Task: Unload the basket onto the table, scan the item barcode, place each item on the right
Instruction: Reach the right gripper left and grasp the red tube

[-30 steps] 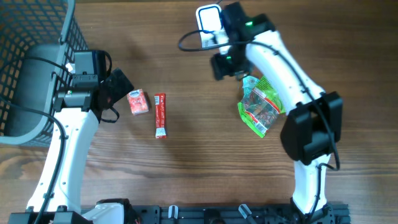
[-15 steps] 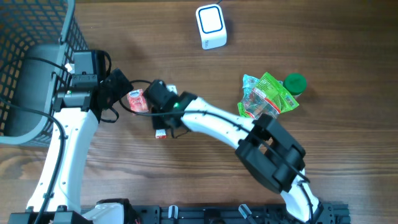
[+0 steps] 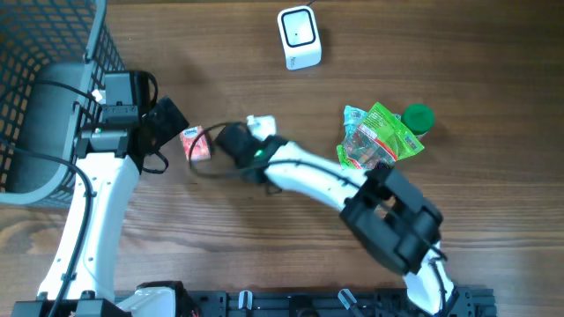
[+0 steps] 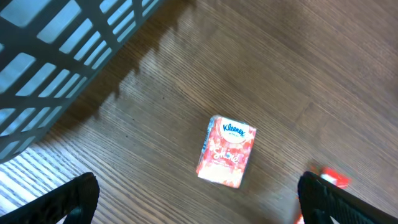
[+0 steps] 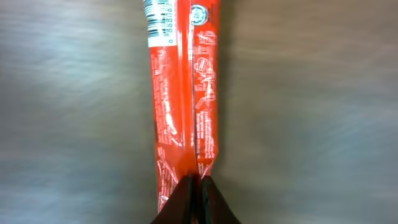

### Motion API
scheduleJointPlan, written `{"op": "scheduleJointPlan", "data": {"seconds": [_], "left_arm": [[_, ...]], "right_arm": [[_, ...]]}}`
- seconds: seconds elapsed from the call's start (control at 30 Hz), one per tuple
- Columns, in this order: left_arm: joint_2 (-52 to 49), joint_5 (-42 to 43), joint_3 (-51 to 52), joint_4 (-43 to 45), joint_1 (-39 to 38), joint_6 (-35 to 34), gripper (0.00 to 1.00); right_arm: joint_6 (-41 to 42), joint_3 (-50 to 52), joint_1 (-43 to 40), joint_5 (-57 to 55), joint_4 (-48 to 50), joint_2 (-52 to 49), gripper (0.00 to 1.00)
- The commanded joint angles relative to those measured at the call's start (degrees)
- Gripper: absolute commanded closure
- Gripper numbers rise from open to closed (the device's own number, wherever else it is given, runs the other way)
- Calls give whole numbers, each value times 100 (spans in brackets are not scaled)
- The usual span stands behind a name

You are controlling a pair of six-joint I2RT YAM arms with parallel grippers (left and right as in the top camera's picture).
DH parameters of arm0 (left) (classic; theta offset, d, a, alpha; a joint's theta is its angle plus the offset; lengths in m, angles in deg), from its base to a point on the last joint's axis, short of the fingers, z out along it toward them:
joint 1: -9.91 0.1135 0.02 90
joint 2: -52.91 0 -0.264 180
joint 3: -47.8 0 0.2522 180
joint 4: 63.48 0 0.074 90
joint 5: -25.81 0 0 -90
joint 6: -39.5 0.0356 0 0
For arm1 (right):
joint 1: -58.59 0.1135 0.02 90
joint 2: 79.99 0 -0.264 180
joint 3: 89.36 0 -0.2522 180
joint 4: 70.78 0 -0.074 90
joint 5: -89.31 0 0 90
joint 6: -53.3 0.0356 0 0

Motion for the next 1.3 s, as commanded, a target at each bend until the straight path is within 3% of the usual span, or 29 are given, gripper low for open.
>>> {"op": "scheduleJointPlan", "data": {"seconds": [0.0, 0.13, 0.2, 0.23, 0.3, 0.4, 0.53, 0.7, 0.77, 0.97, 1.13, 1.2, 1.27], "left_arm": [[-17, -55, -33, 15, 9, 46, 0], [-17, -52, -33, 15, 9, 46, 0], [-17, -55, -33, 15, 9, 46, 0], [-17, -52, -33, 15, 9, 46, 0], [-17, -55, -33, 15, 9, 46, 0], [-17, -52, -33, 15, 9, 46, 0], [-17, -55, -33, 15, 9, 46, 0], [-17, -52, -33, 15, 9, 46, 0], [-17, -52, -33, 15, 9, 46, 0], [-17, -55, -33, 15, 9, 46, 0], [-17, -55, -33, 15, 9, 46, 0], [-17, -55, -33, 15, 9, 46, 0], [-17, -52, -33, 15, 9, 46, 0]], "right_arm": [[-2068, 129, -621, 439, -179, 109, 88], [-3237, 4, -1139, 1467, -243, 293, 80], [-3333, -11, -1412, 1952, -271, 780, 67], [-3331, -11, -1491, 1969, -341, 942, 55], [-3329, -9, -1631, 1969, -654, 1187, 51], [-3327, 81, -1631, 2050, -1134, 1156, 53], [-3156, 463, -1530, 2288, -898, 1139, 57], [-3158, 1309, -1285, 2315, 264, 1095, 54], [-3161, 1613, -1279, 1700, 883, 1091, 54], [-3191, 1637, -1279, 1005, 1051, 1091, 53], [-3327, 1637, -1279, 1899, 957, 1091, 54], [-3324, 1714, -1279, 1425, 962, 1091, 56], [-3324, 1878, -1325, 238, 981, 1091, 56]]}}
